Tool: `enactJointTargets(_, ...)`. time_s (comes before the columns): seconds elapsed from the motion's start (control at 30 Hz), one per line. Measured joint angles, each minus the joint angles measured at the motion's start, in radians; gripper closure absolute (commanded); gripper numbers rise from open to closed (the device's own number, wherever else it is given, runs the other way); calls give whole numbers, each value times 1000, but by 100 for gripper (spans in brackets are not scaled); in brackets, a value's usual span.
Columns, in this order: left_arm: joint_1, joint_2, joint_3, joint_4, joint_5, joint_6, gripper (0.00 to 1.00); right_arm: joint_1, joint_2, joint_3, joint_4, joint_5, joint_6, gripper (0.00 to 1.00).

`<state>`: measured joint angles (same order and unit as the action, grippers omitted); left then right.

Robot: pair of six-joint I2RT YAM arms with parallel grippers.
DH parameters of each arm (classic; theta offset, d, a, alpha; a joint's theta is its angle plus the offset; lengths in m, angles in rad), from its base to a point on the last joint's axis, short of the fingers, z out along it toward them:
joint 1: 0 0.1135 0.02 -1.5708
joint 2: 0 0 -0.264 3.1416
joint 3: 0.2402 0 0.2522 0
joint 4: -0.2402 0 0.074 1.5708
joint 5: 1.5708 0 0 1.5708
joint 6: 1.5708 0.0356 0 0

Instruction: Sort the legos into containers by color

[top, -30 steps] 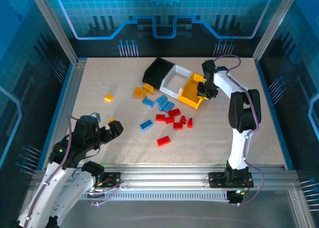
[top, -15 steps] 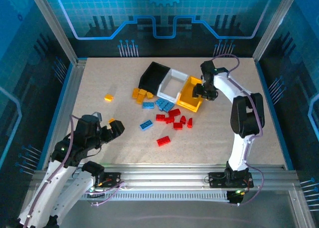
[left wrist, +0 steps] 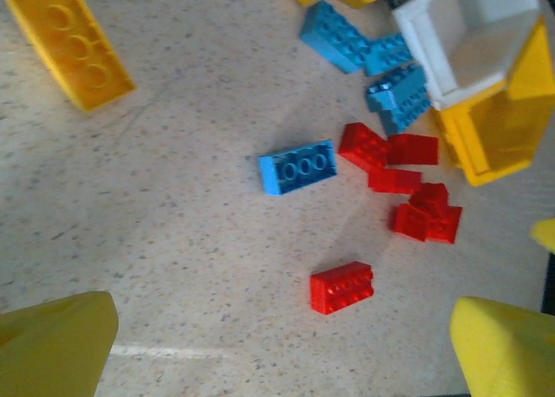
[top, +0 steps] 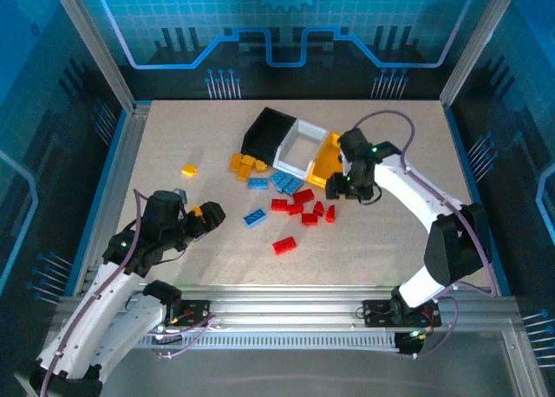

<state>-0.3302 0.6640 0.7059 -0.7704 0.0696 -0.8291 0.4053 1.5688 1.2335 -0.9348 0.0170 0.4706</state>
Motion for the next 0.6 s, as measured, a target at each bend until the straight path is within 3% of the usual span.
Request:
enactJointTargets(0.23,0,35,-11,55,58,19,1,72,-9,-109,10,-6,50,41)
enactJointTargets(0.6,0,30,-11,42,78,27,1,74,63,-119,85,-6,72,44)
